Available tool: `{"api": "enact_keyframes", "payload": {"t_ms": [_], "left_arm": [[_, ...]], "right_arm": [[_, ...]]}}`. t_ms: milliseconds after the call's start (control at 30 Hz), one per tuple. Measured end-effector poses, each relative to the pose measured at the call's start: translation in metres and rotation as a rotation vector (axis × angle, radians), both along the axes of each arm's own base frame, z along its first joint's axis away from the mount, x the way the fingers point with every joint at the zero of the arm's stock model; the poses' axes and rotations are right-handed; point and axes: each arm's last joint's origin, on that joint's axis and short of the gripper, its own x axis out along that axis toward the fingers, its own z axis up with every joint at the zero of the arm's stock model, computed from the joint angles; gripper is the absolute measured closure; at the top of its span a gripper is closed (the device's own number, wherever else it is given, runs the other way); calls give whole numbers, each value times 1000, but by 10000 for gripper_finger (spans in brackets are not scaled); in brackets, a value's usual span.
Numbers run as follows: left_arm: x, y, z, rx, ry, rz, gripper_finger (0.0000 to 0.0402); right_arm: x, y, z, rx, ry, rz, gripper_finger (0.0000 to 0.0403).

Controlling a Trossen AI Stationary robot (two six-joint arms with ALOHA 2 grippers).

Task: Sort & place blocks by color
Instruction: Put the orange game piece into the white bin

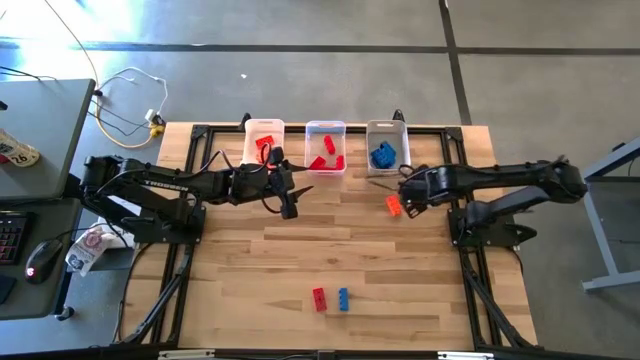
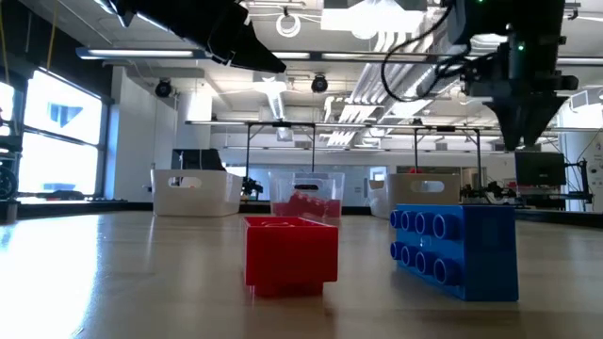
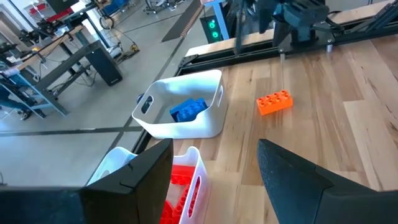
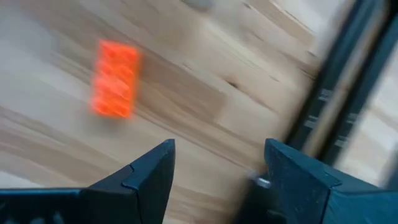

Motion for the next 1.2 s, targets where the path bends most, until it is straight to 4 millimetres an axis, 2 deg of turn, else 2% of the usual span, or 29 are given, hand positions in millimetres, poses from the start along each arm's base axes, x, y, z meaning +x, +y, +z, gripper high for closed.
{"api": "enact_keyframes", "payload": {"t_ms": [200,367,733,1200], "left_arm": [[0,0,0,-12,-7,6,181],[0,0,0,-14,-8,7,181],[0,0,0,-15,-9,7,181],[0,0,0,-12,-7,6,181]], "right_arm": [[7,0,9,3,-235,-56,169],[22,-1,7,1,-315,-19,169],[53,-3,-27,6,-208,-50,169],[75,-12,-72,117,-70,-109,169]]}}
